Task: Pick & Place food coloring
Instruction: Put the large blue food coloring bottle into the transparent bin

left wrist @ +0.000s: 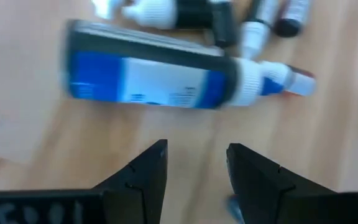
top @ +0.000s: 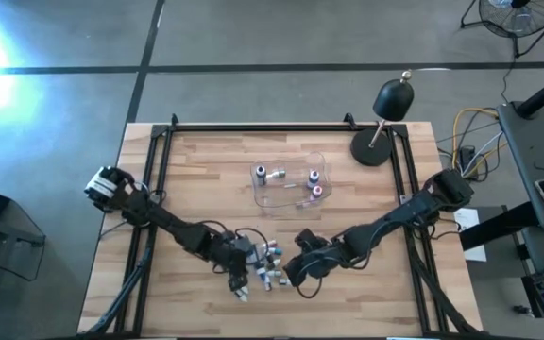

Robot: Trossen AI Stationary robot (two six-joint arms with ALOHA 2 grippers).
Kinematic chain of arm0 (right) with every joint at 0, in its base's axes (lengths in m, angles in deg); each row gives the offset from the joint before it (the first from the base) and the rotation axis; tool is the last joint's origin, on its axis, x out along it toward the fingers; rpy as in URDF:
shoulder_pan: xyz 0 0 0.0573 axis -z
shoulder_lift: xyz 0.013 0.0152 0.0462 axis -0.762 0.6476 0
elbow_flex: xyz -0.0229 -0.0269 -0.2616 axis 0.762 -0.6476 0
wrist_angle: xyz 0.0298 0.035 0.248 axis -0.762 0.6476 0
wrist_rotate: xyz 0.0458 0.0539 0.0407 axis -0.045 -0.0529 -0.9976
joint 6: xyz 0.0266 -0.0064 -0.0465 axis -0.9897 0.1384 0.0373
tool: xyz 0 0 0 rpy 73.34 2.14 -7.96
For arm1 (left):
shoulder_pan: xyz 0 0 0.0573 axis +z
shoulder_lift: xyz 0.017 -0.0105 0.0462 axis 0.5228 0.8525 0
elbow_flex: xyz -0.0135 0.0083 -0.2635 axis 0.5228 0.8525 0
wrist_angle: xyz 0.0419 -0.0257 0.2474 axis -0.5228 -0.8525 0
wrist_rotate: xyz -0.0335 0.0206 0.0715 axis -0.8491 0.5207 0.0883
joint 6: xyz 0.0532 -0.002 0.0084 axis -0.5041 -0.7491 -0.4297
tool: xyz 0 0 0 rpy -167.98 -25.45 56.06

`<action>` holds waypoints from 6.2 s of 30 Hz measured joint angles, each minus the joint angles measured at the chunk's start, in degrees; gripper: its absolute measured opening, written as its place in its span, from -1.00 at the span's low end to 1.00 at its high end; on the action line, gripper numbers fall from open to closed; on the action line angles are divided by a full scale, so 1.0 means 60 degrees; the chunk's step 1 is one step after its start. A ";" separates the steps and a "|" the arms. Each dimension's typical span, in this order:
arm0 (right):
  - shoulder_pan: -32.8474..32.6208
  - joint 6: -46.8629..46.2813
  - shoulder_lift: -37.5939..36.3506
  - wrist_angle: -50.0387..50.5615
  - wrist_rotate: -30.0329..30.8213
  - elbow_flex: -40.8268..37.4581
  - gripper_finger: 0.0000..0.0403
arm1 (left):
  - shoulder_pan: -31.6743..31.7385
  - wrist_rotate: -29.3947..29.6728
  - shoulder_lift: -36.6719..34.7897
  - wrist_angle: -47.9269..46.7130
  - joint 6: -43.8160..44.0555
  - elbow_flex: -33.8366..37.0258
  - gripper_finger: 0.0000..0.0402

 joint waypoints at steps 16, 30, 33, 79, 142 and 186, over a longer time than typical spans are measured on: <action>0.0336 0.0148 0.0000 0.0225 0.0314 -0.0066 0.12 | 0.0535 0.1123 0.0009 0.1833 -0.0378 0.0000 -0.28; -0.0297 -0.0591 0.0000 0.0657 0.1019 -0.0066 0.12 | 0.1341 0.0763 -0.0004 0.1776 -0.0592 0.0000 -0.28; -0.0365 -0.0631 0.0000 0.0670 0.1012 -0.0070 0.12 | 0.1060 0.0612 0.0002 0.1261 -0.0717 -0.0001 -0.28; -0.0308 0.4538 0.0000 -0.0191 0.1492 -0.0154 0.12 | -0.1587 0.2169 -0.1244 -0.2665 -0.4520 0.0007 -0.28; 0.1216 1.0760 0.3763 0.0383 0.0101 0.3347 0.12 | -0.1258 0.3679 -0.0326 -0.1489 -0.2982 0.0022 -0.28; 0.2129 1.0731 0.2509 0.2108 -0.0642 0.3853 -0.46 | -0.1100 0.4568 -0.1688 -0.2597 -0.2164 -0.0093 -0.28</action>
